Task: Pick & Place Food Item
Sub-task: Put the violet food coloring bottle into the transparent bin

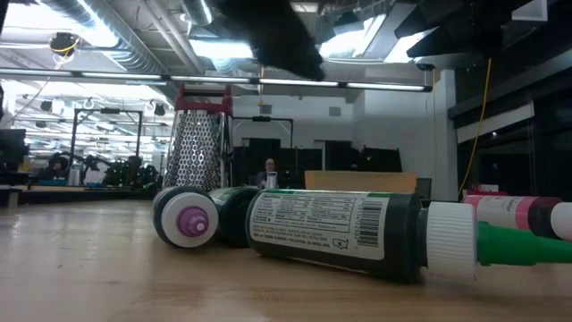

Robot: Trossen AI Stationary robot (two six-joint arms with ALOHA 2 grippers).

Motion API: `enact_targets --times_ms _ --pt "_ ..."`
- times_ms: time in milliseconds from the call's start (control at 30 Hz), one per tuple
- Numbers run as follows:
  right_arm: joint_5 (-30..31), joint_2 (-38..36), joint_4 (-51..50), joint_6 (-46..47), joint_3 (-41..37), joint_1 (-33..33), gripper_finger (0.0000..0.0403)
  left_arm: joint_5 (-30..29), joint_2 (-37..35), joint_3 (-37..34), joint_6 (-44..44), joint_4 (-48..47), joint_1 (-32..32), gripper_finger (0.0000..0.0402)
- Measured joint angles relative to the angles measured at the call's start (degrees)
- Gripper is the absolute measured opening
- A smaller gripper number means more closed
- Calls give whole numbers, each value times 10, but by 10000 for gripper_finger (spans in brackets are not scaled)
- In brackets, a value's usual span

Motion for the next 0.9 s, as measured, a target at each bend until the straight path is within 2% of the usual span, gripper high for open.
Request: enact_targets --times_ms 167,400,567,900 --pt "-15 0 1 0 0 0 256 -40 0 -45 -61 0 -81 194" --pt "-15 0 1 7 0 0 256 -68 0 -44 -73 -46 -157 196" --pt "-15 0 1 11 0 0 256 -70 14 -44 -71 -93 -168 196" --pt "-15 0 1 9 0 0 256 -45 44 -44 -6 -96 -162 196"
